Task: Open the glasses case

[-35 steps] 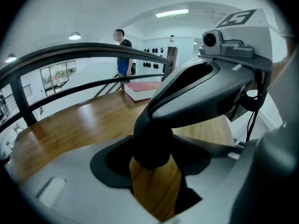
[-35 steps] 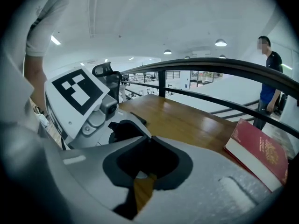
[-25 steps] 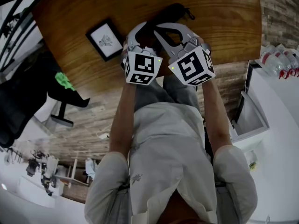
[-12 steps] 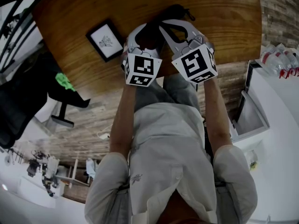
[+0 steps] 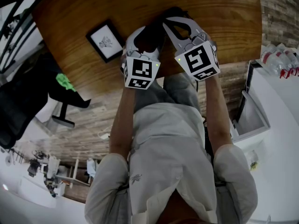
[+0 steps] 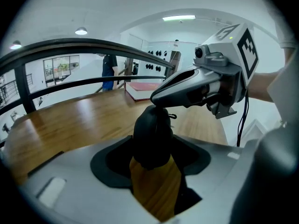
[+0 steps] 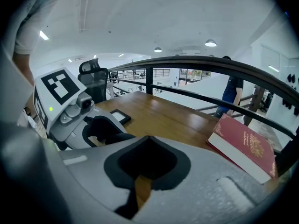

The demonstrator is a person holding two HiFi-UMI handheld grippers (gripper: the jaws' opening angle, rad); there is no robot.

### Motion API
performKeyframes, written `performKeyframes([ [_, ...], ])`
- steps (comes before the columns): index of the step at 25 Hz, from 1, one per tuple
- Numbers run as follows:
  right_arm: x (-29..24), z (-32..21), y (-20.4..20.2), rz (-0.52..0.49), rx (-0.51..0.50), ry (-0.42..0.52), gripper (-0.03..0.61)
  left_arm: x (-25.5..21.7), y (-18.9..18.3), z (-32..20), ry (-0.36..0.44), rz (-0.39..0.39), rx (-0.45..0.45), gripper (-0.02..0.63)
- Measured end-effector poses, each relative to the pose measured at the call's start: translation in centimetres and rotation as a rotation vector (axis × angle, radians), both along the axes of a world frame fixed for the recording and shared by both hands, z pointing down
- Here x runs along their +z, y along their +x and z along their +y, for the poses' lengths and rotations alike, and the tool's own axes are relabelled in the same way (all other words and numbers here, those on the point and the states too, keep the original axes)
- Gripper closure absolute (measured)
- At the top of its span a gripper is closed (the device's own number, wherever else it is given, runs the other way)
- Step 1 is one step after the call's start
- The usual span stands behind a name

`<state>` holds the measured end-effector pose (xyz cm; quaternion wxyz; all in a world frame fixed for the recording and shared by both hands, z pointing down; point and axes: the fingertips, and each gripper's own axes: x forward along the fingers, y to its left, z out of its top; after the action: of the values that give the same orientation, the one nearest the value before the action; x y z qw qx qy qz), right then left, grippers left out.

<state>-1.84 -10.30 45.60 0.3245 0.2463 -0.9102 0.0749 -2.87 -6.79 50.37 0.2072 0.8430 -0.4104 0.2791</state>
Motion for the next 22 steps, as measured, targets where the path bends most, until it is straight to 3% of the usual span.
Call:
performKeyframes([
  [22,1.7,-1.8,2.5,0.038,0.064,-0.012,0.575,0.4,-0.1,1.5,-0.007,0.018,-0.011,0.334],
])
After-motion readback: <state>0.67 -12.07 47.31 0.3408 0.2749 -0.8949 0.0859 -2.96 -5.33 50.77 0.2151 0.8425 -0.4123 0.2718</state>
